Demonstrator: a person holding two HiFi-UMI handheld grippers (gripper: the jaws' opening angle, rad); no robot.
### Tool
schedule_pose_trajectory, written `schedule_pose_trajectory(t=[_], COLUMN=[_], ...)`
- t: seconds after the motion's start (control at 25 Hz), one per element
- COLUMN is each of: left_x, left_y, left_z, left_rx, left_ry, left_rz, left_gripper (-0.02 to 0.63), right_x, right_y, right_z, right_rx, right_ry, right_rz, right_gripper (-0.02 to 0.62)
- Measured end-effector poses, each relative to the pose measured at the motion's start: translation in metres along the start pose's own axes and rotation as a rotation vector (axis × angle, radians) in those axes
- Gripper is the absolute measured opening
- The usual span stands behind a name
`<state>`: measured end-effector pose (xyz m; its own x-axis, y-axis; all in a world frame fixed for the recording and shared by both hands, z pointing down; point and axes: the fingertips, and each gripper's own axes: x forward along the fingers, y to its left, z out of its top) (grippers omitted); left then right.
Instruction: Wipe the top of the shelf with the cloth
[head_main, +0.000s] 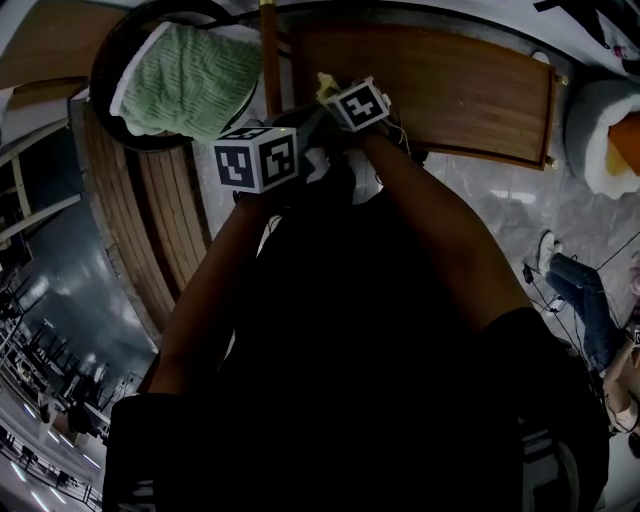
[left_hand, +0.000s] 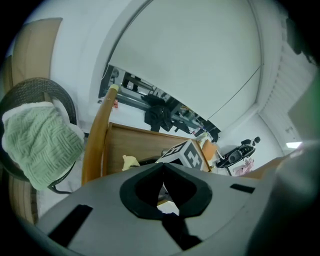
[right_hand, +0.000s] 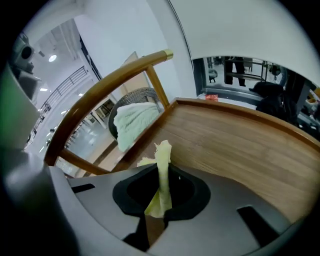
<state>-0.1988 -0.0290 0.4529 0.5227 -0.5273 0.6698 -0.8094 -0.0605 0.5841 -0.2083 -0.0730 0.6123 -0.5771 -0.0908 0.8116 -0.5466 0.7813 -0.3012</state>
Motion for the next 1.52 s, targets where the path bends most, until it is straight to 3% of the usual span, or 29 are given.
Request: schedule_pose_trajectory(t=[0.28, 0.8, 1.16, 1.52], left_x=[0.047, 0.164, 0.233, 0.288], left_y=[-0.028, -0.105, -0.153, -0.207], left_z=[-0.015, -0.030, -0.057, -0.073], left_rx=[-0.024, -0.018, 0.017, 0.059], left_ry=[0.029, 0.096, 0.167, 0.211], left_rz=[0.054, 0.054, 0.073, 0.033], left_gripper=[0.012, 0.012, 0.011, 0.011], right_x=[-0.040, -0.121, -0.179, -0.240], right_y=[-0.056, -0.154, -0.223, -0.290], right_z=[-0.035, -0.094, -0.136, -0.179], right_rx=[0.027, 0.070, 0.080, 0.144], right_ry=[0.019, 0.027, 0.004, 0.025], right_rz=[-0.037, -0.113, -0.204, -0.348], right_gripper=[0.048, 0.048, 0.048, 0.048])
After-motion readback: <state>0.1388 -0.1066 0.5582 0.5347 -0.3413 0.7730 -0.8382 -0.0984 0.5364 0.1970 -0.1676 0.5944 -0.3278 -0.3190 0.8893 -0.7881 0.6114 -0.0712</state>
